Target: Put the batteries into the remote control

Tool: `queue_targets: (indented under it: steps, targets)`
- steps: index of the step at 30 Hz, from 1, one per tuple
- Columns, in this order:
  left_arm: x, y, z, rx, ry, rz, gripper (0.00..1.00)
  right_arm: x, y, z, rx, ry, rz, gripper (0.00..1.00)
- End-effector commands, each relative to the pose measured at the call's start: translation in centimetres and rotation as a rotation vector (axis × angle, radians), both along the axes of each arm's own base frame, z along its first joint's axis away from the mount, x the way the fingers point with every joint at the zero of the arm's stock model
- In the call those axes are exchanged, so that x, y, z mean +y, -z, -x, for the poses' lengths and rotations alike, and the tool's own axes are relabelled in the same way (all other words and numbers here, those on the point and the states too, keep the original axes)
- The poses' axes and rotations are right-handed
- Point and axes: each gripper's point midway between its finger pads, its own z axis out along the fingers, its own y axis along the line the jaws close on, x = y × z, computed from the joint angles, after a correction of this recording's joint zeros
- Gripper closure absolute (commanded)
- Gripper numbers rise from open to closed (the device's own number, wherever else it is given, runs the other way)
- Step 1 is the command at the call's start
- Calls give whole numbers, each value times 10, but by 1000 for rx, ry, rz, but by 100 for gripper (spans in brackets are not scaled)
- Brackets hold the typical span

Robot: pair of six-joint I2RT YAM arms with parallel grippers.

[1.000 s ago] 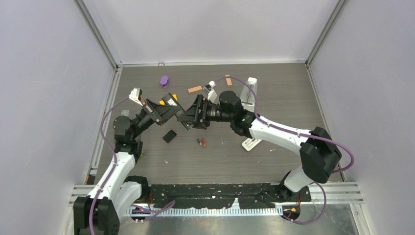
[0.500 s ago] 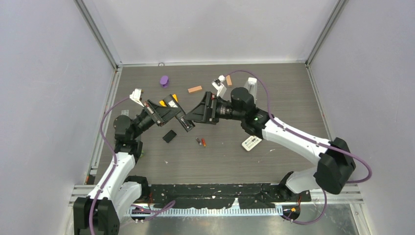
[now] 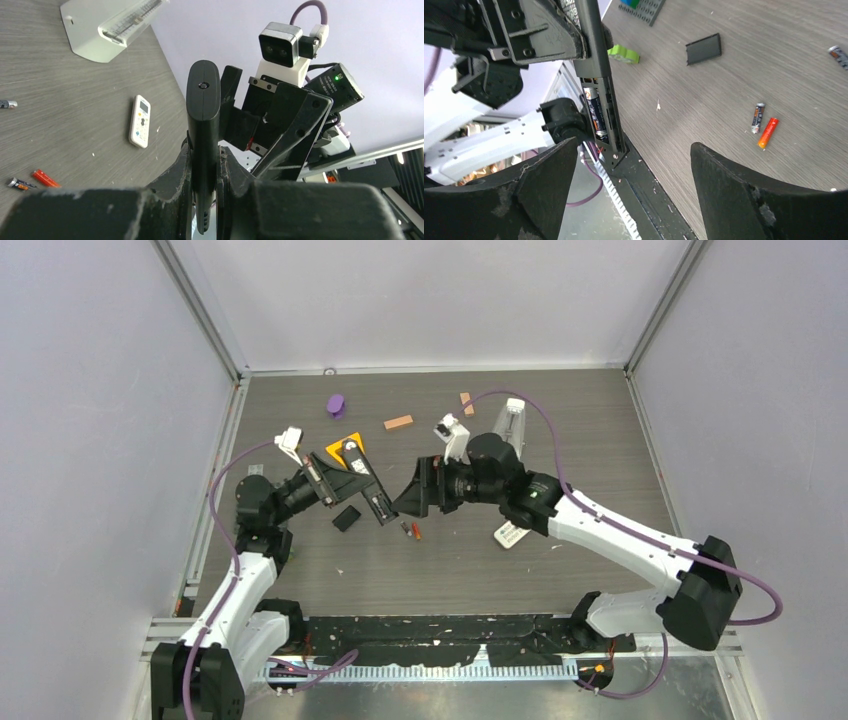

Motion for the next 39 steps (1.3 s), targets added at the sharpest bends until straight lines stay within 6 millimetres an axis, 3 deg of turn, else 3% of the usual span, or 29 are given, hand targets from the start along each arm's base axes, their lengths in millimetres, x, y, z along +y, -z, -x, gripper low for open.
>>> queue_targets:
  steps: [1,9,27,39]
  targets:
    - [-5,-4,16,-72,83,-35,100,23,-16,3,-108,-68,-7,13]
    - [-8,-5,26,-101,142,-50,100,40,-16,2,-109,-109,-23,31]
    - [-8,-11,32,-119,149,-27,100,52,-5,14,-54,-121,-32,35]
    - [-7,-12,32,-120,137,-20,100,52,7,9,-34,-88,15,48]
